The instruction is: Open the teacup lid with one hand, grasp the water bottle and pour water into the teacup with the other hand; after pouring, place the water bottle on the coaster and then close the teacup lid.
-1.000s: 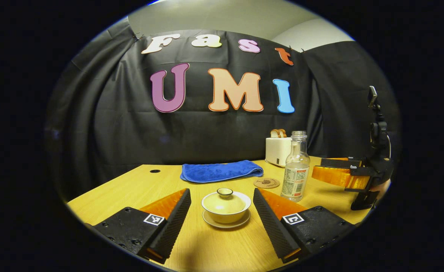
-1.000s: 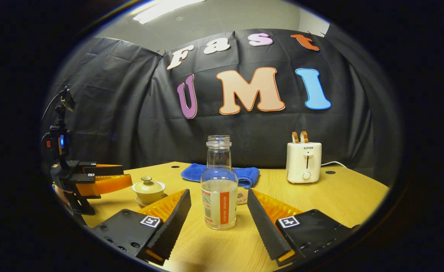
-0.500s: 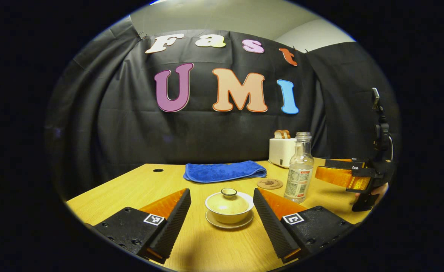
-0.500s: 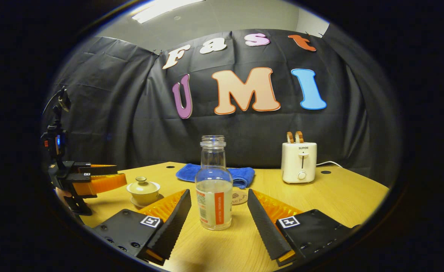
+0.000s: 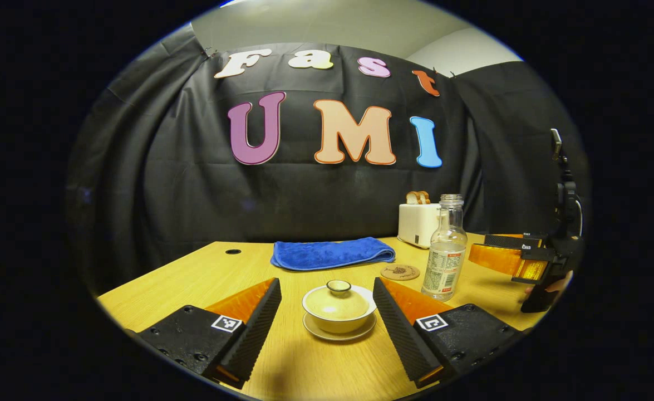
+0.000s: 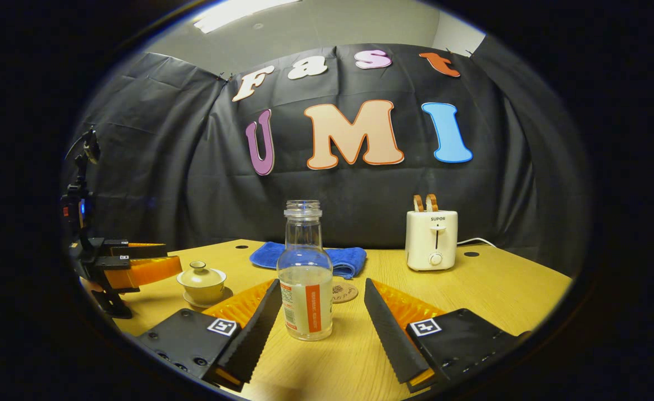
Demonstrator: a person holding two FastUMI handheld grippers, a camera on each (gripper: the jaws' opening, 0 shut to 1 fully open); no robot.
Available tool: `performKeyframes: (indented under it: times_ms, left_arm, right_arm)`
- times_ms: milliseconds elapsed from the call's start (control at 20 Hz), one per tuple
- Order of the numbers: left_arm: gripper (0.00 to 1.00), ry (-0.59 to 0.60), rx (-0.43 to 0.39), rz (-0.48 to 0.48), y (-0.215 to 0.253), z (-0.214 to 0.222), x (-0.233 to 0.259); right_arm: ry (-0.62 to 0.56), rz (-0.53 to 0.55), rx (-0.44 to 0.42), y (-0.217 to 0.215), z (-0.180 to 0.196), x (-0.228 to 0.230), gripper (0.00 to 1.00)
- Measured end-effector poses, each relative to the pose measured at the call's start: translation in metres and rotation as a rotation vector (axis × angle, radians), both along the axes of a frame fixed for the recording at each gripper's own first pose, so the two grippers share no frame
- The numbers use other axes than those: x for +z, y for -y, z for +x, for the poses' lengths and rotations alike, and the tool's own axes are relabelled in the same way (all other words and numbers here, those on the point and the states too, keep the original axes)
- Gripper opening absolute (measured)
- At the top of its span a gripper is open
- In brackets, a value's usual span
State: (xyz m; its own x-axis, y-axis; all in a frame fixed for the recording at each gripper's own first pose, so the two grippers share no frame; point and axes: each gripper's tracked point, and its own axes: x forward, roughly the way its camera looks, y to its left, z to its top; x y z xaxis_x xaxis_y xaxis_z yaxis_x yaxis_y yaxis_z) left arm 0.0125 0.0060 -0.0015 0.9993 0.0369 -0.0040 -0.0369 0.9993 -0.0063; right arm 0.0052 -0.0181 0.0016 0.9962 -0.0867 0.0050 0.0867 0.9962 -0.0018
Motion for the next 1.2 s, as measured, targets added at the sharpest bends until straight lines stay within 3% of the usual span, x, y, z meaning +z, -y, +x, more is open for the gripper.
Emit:
performKeyframes:
  times_ms: [50, 100, 150, 650, 1000, 1200]
  left_arm:
    - [0.97, -0.002, 0.001, 0.000, 0.000, 0.002, -0.001]
    - [0.94, -0.004, 0.002, 0.000, -0.001, 0.003, -0.001]
    - [0.97, -0.005, 0.002, 0.001, 0.000, 0.006, -0.003]
    - [0.95, -0.031, -0.011, 0.003, -0.001, 0.033, -0.006]
    - [0.95, -0.164, -0.054, 0.010, 0.007, 0.047, -0.026]
    - [0.88, -0.192, -0.068, 0.016, 0.009, 0.053, -0.031]
  right_arm:
    - [0.001, 0.000, 0.003, -0.001, 0.000, -0.001, 0.92]
    - [0.000, 0.000, 0.006, -0.001, 0.000, -0.001, 0.92]
    - [0.000, 0.000, 0.007, -0.001, 0.000, -0.001, 0.92]
    - [0.001, 0.001, 0.010, -0.002, 0.000, -0.001, 0.95]
    - [0.001, 0.000, 0.013, -0.003, 0.000, -0.001, 0.92]
    - [0.001, 0.000, 0.013, -0.003, 0.000, -0.001, 0.96]
